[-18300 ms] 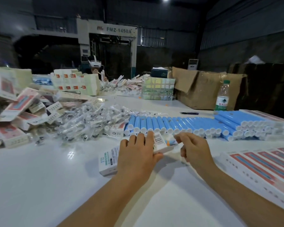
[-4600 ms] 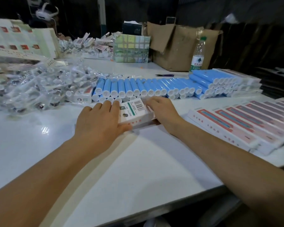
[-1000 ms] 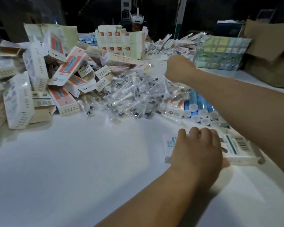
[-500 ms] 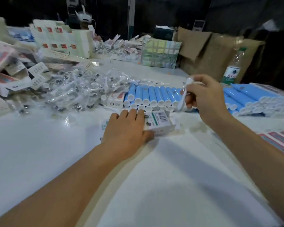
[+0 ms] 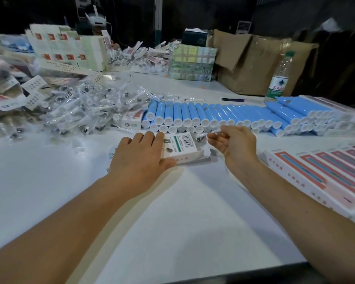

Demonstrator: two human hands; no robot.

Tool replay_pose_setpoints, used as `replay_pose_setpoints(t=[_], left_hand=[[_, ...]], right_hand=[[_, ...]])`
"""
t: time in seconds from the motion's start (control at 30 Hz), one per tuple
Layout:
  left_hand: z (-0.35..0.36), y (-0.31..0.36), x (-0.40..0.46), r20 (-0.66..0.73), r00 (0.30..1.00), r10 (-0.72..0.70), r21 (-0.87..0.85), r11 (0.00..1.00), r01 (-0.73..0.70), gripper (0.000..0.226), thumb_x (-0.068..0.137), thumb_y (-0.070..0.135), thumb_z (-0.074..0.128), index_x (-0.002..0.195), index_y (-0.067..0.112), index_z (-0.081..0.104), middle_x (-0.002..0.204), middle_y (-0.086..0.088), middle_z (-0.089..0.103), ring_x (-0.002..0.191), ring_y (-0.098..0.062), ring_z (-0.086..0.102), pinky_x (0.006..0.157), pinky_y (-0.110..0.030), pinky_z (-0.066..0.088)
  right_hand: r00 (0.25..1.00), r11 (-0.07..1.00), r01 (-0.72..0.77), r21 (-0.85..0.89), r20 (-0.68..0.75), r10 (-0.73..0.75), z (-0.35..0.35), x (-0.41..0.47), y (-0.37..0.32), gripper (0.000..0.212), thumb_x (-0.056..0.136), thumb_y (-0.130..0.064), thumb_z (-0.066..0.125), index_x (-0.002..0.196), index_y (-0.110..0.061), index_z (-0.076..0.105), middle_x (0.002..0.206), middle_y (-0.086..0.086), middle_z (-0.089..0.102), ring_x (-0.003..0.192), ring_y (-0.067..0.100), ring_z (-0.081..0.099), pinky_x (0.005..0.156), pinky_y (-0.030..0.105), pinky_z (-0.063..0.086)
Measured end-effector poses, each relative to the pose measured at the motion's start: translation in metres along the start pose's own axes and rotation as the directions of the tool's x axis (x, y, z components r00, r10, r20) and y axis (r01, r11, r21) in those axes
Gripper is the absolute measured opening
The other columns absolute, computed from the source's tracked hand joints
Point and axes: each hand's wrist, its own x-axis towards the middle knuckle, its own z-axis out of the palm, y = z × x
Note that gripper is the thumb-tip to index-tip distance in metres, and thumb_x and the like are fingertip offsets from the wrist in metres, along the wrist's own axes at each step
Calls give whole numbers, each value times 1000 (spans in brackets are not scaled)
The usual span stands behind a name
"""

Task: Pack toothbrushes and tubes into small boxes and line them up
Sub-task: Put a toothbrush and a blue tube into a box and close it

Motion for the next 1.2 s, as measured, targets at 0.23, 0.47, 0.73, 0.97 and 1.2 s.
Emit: replay_pose_setpoints(t=[0.23, 0.47, 0.73, 0.97, 1.2], left_hand=[[-3, 9, 0, 7, 1000, -3, 4, 1000, 3, 85, 76, 69, 6, 144, 20, 20, 134, 2, 42, 119, -20, 40, 91, -34, 32], [-2, 10, 2, 0, 1000, -31, -22, 999, 31, 76, 85, 67, 19, 142, 19, 23, 132, 0, 44, 119, -22, 41, 90, -35, 32], [-3, 8, 1, -34, 999, -21, -51, 999, 19, 80, 79, 67, 14, 142, 19, 26, 130, 1, 45, 115, -21, 42, 87, -34, 32], [-2, 3, 3, -24, 997, -80, -45, 996, 79, 80, 81, 67, 13, 143, 18, 24, 132, -2, 45, 117, -23, 42, 87, -36, 33], [2, -3, 3, -61, 988, -143, -20, 990, 142, 73, 89, 65, 23, 143, 16, 23, 133, -4, 43, 116, -24, 42, 86, -37, 33]], right_hand=[[994, 929, 90, -360, -27, -107, 2, -5, 14, 24, 83, -15, 70, 72, -17, 48, 65, -6, 61, 61, 5, 52, 61, 23, 41], [964, 833, 256, -490, 59, -261, 8, -13, 23, 31, 81, -24, 71, 65, -20, 45, 72, -3, 49, 67, 10, 49, 69, 33, 44], [943, 766, 295, -572, 303, -137, 15, -18, 24, 21, 97, -29, 49, 95, -21, 67, 114, 5, 62, 104, 21, 59, 82, 31, 52], [964, 836, 264, -481, 168, -208, 6, -15, 9, 27, 94, -25, 51, 75, -22, 70, 97, -2, 67, 78, -6, 56, 64, 16, 42], [873, 633, 488, -601, 343, -347, 5, -32, 11, 17, 89, -8, 58, 83, 0, 71, 69, 16, 62, 58, 11, 46, 58, 31, 40]])
